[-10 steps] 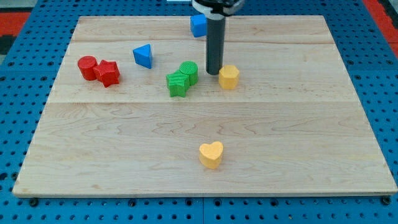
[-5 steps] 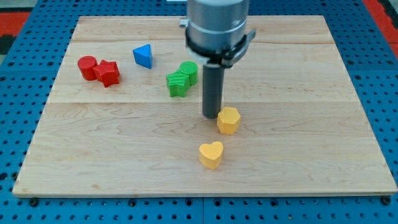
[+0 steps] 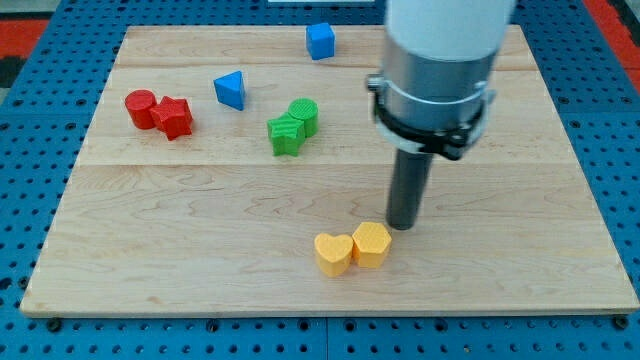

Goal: Move the yellow hexagon into the yellow heart

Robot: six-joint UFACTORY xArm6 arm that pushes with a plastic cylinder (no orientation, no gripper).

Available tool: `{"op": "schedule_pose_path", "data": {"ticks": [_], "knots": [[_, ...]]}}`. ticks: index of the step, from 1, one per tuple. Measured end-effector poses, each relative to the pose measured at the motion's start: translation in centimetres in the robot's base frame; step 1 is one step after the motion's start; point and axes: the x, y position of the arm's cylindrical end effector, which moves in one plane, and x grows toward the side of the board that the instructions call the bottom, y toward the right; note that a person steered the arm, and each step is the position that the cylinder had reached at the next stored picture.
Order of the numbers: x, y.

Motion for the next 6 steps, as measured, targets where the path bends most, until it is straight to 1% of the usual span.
{"op": "schedule_pose_path", "data": {"ticks": [1, 2, 3, 4, 5, 6], "knots": [[2.5, 0.1], [3.8, -1.9], [3.6, -4.6], [0.0, -2.8], [-6.8, -4.1], [-7.9, -10.4]]}}
